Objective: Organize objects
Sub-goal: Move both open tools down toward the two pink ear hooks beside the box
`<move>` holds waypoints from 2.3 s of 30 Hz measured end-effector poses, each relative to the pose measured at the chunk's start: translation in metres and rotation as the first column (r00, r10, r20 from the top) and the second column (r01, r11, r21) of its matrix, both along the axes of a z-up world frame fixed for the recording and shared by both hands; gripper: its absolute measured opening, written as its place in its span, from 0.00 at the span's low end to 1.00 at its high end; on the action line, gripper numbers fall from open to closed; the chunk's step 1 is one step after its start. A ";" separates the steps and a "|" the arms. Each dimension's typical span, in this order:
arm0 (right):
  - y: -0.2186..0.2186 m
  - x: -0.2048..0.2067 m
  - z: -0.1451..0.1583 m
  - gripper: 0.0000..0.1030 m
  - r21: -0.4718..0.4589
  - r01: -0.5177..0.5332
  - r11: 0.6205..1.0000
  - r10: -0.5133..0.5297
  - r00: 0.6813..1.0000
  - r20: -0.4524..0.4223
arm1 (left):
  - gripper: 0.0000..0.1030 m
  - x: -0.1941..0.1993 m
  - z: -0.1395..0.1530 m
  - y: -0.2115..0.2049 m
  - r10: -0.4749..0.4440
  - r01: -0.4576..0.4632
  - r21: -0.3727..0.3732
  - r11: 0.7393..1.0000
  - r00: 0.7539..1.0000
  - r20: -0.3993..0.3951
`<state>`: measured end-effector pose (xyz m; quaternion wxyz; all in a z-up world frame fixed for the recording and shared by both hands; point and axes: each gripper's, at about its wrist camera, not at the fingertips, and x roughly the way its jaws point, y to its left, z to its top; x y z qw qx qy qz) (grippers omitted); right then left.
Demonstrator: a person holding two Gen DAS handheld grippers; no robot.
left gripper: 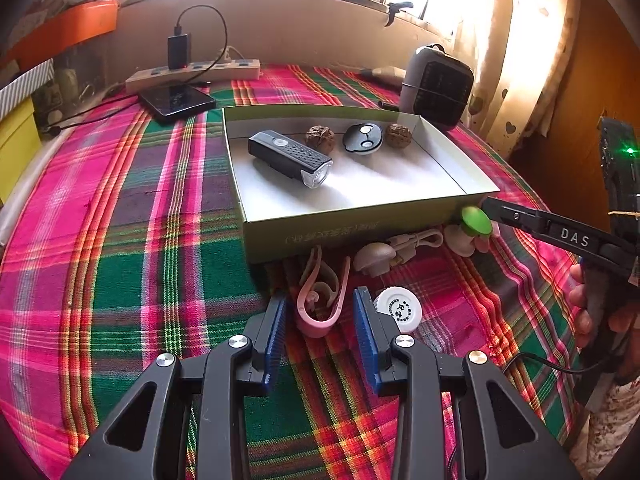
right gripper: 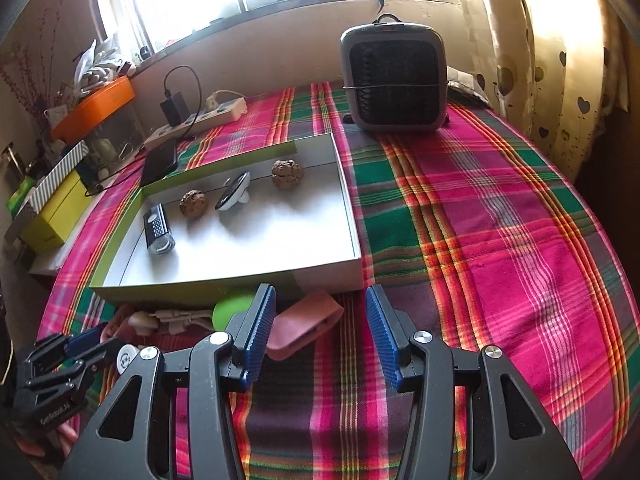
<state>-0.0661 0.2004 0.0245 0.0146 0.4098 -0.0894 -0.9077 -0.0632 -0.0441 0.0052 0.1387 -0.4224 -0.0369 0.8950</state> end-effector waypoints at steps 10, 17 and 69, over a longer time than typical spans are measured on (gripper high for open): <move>0.002 0.003 -0.003 0.47 0.042 0.010 0.999 -0.011 1.000 0.027 | 0.30 -0.001 0.001 -0.002 0.000 0.000 0.004 1.000 1.000 0.001; 0.004 0.009 0.001 0.47 0.122 0.016 0.992 -0.021 0.999 0.040 | 0.30 -0.002 0.001 -0.001 0.000 0.000 0.007 1.000 1.000 0.002; 0.006 0.017 -0.017 0.38 0.135 0.011 0.991 -0.017 0.999 0.043 | 0.30 -0.017 0.001 0.021 0.017 -0.017 -0.090 0.996 1.000 -0.006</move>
